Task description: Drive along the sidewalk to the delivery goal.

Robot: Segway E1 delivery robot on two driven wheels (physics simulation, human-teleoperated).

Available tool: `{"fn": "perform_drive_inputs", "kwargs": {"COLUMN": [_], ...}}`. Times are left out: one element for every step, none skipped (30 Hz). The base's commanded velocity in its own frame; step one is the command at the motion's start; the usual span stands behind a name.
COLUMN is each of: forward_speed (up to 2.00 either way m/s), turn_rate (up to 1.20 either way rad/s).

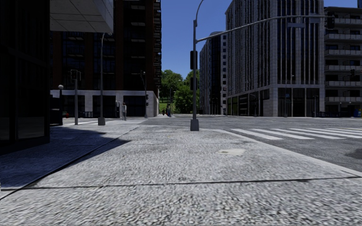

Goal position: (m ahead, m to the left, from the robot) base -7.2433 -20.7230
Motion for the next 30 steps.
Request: {"fn": "perform_drive_inputs", "kwargs": {"forward_speed": [2.0, 2.0, 2.0, 2.0, 2.0, 2.0, 2.0, 2.0, 2.0, 2.0, 2.0, 2.0, 2.0, 2.0, 2.0, 2.0, 2.0, 2.0, 2.0, 2.0, 2.0, 2.0, 2.0, 2.0, 2.0, 2.0, 2.0, 2.0, 2.0, 2.0], "turn_rate": [0.0, 0.0, 0.0, 0.0, 0.0, 0.0, 0.0, 0.0, 0.0, 0.0, 0.0, 0.0, 0.0, 0.0, 0.0, 0.0, 0.0, 0.0, 0.0, 0.0, 0.0, 0.0, 0.0, 0.0, 0.0, 0.0, 0.0, 0.0, 0.0, 0.0]}}
